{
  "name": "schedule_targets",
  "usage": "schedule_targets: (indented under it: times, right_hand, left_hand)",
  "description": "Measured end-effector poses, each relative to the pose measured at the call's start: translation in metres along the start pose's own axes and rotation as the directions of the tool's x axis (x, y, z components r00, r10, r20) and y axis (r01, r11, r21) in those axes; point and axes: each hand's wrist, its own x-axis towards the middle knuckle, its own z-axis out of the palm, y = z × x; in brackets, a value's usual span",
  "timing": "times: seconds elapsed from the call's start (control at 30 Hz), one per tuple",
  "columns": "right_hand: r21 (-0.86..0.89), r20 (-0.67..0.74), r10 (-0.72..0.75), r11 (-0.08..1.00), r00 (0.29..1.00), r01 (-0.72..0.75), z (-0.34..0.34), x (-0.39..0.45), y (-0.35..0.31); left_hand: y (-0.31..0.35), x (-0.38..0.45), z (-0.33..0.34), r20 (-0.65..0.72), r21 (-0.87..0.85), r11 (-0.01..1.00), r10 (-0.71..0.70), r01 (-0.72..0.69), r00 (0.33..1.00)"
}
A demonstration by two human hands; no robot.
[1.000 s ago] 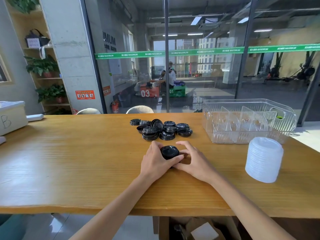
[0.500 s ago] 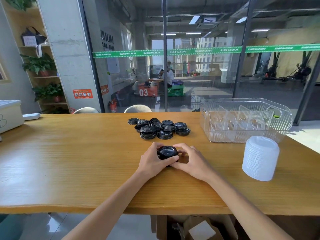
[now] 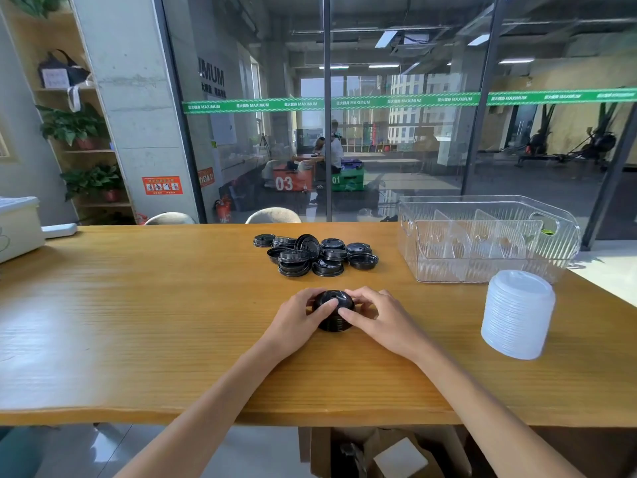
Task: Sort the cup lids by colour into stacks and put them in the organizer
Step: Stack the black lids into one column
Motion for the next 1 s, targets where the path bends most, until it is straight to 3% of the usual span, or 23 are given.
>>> schedule_targets:
  times: [0.77, 0.87, 1.0]
  right_hand:
    - [-0.086, -0.003, 0.013, 0.996, 1.000, -0.013, 0.000, -0.002, -0.001]
    - [-0.082, -0.009, 0.020, 0.996, 1.000, -0.020, 0.000, -0.002, -0.001]
    - [-0.056, -0.012, 0.018, 0.998, 1.000, -0.018, 0.000, -0.004, -0.003]
  left_hand:
    - [-0.012, 0.001, -0.005, 0.024, 0.053, 0.997, 0.047, -0.048, 0.999]
    - [-0.012, -0.001, -0.008, -0.032, -0.029, 0.999, 0.037, -0.038, 0.999]
    - [-0.017, 0.001, -0.013, -0.234, -0.160, 0.987, -0.012, -0.027, 0.972]
